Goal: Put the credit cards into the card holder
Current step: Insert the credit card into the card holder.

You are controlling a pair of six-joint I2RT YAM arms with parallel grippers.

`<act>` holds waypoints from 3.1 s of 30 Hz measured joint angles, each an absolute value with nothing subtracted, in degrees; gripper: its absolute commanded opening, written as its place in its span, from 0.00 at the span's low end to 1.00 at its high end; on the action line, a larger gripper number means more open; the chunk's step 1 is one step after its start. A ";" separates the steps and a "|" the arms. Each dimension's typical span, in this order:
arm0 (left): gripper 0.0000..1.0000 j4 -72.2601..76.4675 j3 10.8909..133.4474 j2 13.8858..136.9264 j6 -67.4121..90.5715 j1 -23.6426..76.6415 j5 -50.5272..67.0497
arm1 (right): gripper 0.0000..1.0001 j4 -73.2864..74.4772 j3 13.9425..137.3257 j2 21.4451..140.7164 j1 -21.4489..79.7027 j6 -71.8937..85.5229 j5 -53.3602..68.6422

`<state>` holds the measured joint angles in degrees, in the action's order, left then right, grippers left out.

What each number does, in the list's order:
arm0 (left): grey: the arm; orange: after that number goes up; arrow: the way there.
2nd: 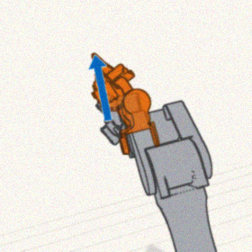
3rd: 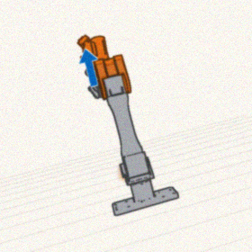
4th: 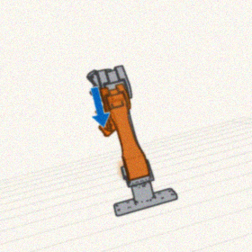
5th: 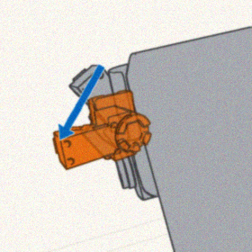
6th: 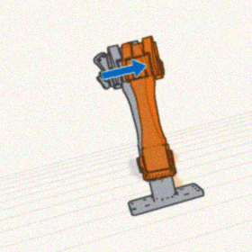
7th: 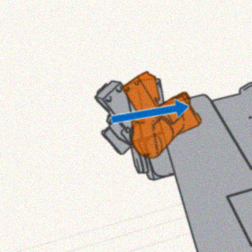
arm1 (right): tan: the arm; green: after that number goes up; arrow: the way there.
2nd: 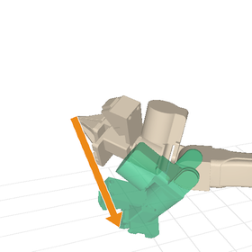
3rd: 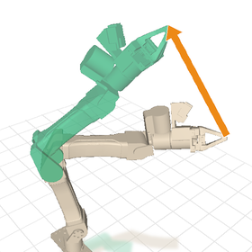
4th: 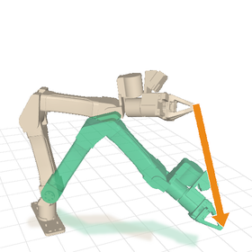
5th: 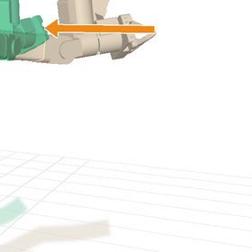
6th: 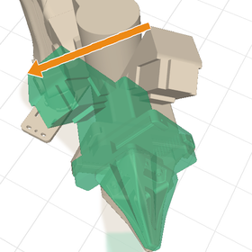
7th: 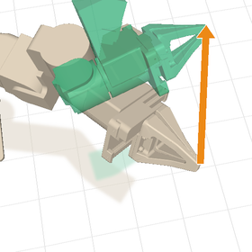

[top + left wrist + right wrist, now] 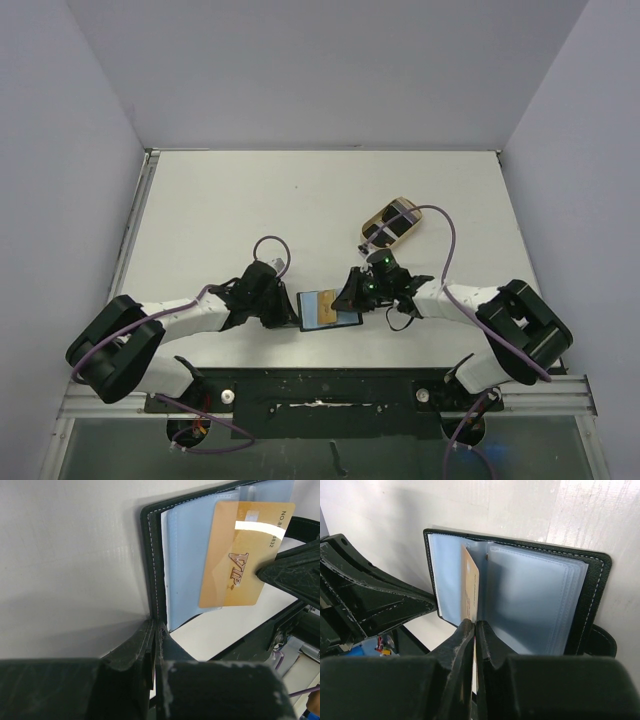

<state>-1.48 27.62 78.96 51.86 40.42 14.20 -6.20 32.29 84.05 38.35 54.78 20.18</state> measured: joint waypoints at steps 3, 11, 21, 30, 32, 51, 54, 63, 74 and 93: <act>0.00 -1.32 27.62 79.05 51.86 40.42 14.20 | 0.02 -4.58 33.15 84.16 38.33 53.32 20.21; 0.00 -0.91 27.62 79.29 51.86 40.42 14.22 | 0.01 -2.59 35.16 86.15 38.28 51.18 20.99; 0.00 -0.36 28.45 80.47 51.75 40.47 13.69 | 0.08 -2.83 35.16 86.65 35.92 49.87 24.10; 0.00 0.05 28.56 80.77 51.70 40.47 13.67 | 0.29 -1.08 36.29 87.96 35.97 48.42 24.18; 0.00 0.21 28.77 81.10 51.68 40.49 13.67 | 0.29 -1.43 36.32 87.90 35.97 48.51 24.36; 0.00 0.78 29.87 82.56 51.62 40.53 13.72 | 0.53 4.29 38.48 84.71 36.12 47.97 18.04; 0.00 0.78 29.87 82.56 51.64 40.53 13.72 | 0.54 5.32 39.55 84.62 36.49 47.53 16.40; 0.00 0.78 29.87 82.56 51.62 40.53 13.72 | 0.54 5.61 40.18 86.15 38.30 47.57 15.18; 0.00 0.91 29.87 82.56 51.59 40.53 13.72 | 0.48 3.90 44.71 91.66 41.95 48.60 15.22; 0.00 -0.99 29.87 81.30 50.52 39.99 12.23 | 0.53 13.26 50.11 92.09 43.59 45.80 9.61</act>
